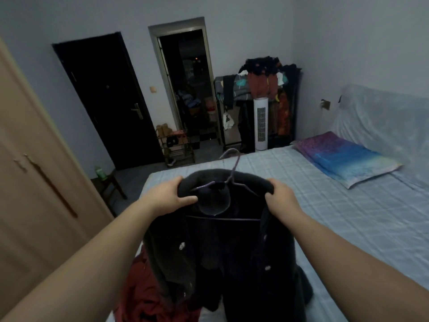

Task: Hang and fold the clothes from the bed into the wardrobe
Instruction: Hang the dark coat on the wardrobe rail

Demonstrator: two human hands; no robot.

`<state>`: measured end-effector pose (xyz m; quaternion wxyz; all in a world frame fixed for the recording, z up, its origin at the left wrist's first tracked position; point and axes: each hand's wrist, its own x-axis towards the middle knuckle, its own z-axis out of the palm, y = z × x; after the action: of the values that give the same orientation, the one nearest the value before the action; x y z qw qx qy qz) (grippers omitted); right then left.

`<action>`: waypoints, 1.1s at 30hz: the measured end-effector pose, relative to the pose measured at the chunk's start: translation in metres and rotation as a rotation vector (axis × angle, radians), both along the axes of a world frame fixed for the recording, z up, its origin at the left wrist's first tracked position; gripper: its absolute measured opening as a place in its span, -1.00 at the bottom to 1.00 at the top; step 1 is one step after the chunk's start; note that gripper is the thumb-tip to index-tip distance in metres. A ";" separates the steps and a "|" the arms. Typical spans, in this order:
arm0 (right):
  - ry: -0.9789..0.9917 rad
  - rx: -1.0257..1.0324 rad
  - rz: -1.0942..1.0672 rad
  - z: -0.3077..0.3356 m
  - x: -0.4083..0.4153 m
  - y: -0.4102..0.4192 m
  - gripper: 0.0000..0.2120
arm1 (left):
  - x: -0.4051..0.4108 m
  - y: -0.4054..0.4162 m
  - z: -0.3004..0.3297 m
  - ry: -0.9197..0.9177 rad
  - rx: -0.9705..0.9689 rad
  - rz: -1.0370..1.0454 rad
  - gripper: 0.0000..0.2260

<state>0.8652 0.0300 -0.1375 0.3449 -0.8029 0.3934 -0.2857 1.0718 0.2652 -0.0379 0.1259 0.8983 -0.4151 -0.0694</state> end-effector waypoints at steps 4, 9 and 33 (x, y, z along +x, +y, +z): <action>-0.145 0.084 -0.052 0.005 0.004 -0.004 -0.72 | -0.005 0.001 0.002 0.267 0.124 -0.135 -0.46; -0.261 0.074 -0.009 0.017 -0.002 -0.009 -0.66 | 0.004 -0.011 -0.018 0.093 -0.048 -0.103 -0.51; 0.191 -0.166 0.470 0.017 0.023 -0.018 -0.30 | 0.031 0.023 -0.016 0.103 -0.472 -0.011 -0.74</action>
<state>0.8883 0.0119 -0.1205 0.2960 -0.9211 0.2021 -0.1521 1.1029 0.2884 -0.0544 0.3529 0.8370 -0.4179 -0.0166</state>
